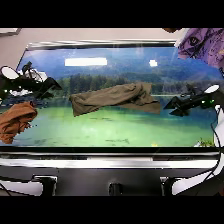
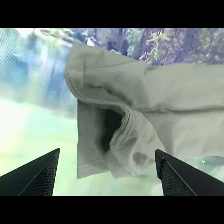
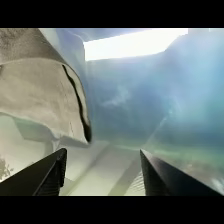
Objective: Fold the clothes and pants, and hang the long-sleeved shirts on hangers.
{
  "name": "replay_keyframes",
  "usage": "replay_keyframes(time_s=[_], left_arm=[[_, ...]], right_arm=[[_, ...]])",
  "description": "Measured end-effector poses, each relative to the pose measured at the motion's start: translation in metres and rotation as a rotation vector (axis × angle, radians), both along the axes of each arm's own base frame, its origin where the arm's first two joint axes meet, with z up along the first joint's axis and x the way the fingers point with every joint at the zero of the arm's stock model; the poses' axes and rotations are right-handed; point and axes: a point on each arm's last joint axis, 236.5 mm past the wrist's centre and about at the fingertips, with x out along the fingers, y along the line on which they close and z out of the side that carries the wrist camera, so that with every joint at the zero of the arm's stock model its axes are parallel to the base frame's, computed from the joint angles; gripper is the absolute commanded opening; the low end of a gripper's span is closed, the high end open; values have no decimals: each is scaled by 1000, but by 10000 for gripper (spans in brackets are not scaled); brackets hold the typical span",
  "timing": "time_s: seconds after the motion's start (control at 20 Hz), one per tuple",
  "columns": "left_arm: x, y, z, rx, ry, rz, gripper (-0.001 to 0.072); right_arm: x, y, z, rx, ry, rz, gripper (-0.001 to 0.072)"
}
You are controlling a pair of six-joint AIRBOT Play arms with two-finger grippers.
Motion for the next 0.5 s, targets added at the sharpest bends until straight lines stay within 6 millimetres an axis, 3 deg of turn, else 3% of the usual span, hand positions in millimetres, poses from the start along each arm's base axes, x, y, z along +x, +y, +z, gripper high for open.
replay_keyframes(time_s=[0.25,0.3,0.4,0.5], left_arm=[[-12,12,14,12,-1,4,720],[-17,15,13,13,7,5,720],[-30,22,6,13,33,16,719],[-45,23,-9,-10,51,8,719]], right_arm=[[13,36,-12,31,-41,22,510],[13,43,-14,34,-41,35,401],[14,54,-21,26,-43,57,36],[12,60,-24,19,-39,78,28]])
